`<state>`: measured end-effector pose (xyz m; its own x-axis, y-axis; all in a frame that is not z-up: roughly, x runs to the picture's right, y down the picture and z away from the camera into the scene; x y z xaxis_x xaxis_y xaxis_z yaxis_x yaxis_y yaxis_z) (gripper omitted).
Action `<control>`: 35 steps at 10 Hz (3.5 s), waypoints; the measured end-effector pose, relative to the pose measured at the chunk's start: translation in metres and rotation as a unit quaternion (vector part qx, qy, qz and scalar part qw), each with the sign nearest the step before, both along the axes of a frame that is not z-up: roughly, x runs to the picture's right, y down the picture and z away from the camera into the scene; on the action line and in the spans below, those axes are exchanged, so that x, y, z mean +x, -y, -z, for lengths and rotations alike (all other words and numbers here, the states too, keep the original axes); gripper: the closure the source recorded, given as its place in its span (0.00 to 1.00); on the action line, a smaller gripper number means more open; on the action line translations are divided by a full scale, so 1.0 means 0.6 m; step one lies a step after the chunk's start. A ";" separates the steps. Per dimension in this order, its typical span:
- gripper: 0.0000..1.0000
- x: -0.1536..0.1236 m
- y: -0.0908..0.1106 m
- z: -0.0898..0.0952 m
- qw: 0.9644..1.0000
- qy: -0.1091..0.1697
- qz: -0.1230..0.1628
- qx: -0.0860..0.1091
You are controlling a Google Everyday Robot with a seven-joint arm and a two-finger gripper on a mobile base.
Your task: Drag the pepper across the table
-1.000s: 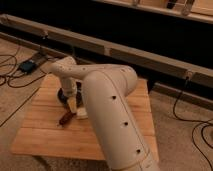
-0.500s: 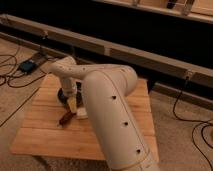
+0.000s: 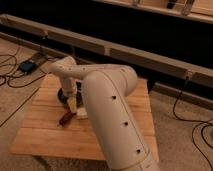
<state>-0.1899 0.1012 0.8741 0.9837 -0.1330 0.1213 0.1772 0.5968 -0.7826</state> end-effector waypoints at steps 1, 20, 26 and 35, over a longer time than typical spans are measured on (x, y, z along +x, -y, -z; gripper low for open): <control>0.30 0.000 0.000 0.000 1.000 0.000 0.000 0.000; 0.30 -0.102 -0.098 0.152 0.947 0.275 0.146 0.082; 0.30 -0.117 -0.115 0.099 0.935 0.300 0.163 0.096; 0.52 -0.110 -0.141 0.060 0.931 0.306 0.173 0.101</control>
<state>-0.2560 0.1859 0.8383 0.6327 -0.5097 0.5830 0.7617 0.5454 -0.3498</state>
